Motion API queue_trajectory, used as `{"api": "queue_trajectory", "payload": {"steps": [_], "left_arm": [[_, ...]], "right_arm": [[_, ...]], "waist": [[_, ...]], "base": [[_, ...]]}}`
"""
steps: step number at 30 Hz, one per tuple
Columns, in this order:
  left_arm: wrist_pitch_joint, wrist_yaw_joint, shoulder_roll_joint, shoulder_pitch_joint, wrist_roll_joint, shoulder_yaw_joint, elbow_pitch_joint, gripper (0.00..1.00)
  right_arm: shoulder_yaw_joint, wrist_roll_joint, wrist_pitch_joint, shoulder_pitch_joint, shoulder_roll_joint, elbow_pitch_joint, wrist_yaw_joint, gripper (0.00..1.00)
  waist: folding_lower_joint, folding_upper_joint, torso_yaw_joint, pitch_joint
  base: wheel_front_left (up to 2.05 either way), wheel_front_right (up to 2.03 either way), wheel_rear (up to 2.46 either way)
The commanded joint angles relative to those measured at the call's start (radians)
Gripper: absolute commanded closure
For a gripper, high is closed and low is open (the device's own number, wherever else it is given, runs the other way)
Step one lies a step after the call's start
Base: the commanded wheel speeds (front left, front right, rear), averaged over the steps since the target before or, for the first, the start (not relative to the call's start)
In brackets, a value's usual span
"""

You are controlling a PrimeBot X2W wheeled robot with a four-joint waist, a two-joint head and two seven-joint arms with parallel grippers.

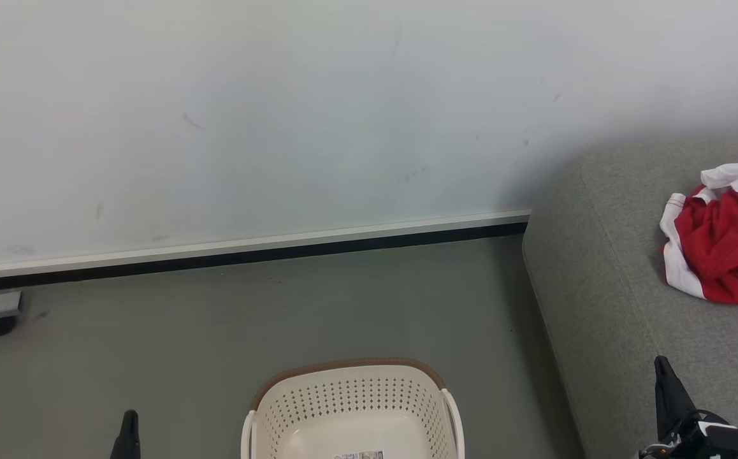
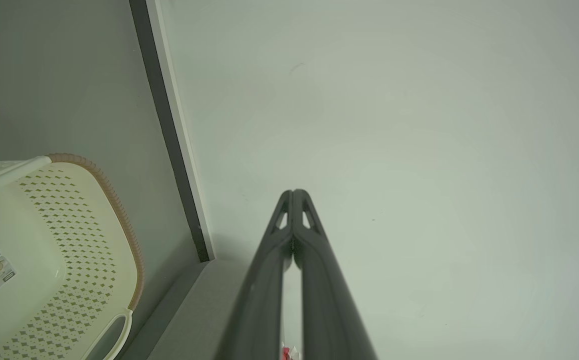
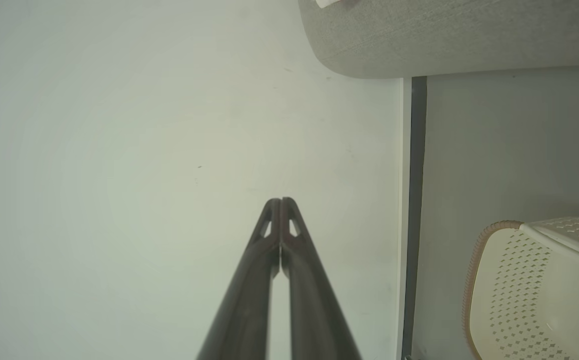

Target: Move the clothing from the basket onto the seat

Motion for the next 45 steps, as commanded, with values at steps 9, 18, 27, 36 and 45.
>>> {"api": "queue_trajectory", "payload": {"steps": [9, 18, 27, 36, 45], "left_arm": [[0.004, -0.002, 0.0, -0.009, 0.0, 0.003, 0.004, 1.0], [0.005, -0.002, 0.0, -0.009, 0.001, 0.004, 0.004, 1.0], [0.005, -0.002, -0.001, -0.009, 0.001, 0.004, 0.004, 1.0], [0.006, -0.002, -0.001, -0.009, 0.002, 0.005, 0.004, 1.0], [0.006, -0.002, -0.001, -0.009, 0.002, 0.005, 0.004, 1.0]], "right_arm": [[-0.003, -0.004, 0.004, 0.002, 0.005, 0.001, 0.0, 1.0], [-0.005, -0.005, 0.007, 0.002, 0.006, 0.001, 0.0, 1.0], [-0.007, -0.006, 0.007, 0.001, 0.008, 0.001, 0.0, 1.0], [-0.009, -0.008, 0.009, 0.001, 0.009, 0.001, 0.0, 1.0], [-0.01, -0.01, 0.009, 0.001, 0.01, 0.001, 0.0, 1.0]], "waist": [[0.0, -0.0001, 0.0, 0.0], [0.0, -0.0001, 0.0, 0.0], [0.0, -0.0001, 0.0, 0.0], [0.0, -0.0001, 0.0, 0.0], [0.0, -0.0001, 0.0, 0.0]], "base": [[0.0, 0.0, 0.0], [0.0, 0.0, 0.0], [0.0, 0.0, 0.0], [0.0, 0.0, 0.0], [0.0, 0.0, 0.0]]}}
